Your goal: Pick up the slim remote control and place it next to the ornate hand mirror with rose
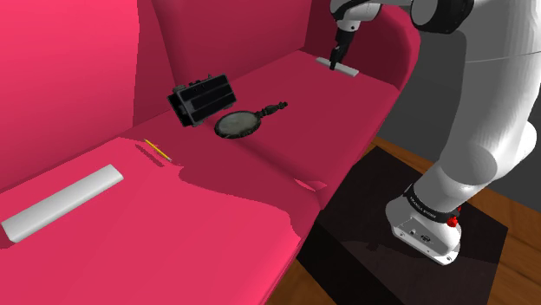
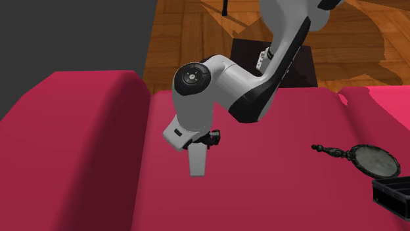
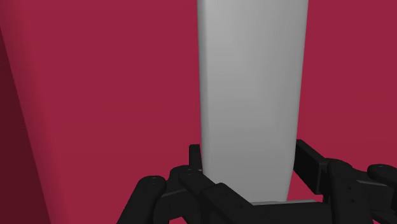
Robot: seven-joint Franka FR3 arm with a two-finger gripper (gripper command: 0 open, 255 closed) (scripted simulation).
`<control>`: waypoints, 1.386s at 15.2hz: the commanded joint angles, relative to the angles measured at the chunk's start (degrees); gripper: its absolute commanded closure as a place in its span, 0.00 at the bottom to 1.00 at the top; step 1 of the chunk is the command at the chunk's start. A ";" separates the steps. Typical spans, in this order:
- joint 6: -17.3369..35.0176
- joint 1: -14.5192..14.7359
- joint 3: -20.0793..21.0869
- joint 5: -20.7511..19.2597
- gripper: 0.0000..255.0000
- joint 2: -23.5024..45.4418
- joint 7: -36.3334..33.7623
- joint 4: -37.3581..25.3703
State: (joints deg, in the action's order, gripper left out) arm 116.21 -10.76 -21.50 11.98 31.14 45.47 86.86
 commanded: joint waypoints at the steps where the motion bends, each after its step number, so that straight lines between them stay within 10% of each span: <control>1: -1.40 0.00 -0.13 -0.23 1.00 -0.45 -0.17 -0.98; 12: -8.25 -0.11 -0.68 -1.18 1.00 -2.41 -0.85 -6.03; 21: 0.87 9.31 -0.71 -8.66 1.00 -22.63 -9.73 21.90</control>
State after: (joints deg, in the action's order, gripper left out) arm 116.45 -2.43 -22.38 4.33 10.85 37.17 106.02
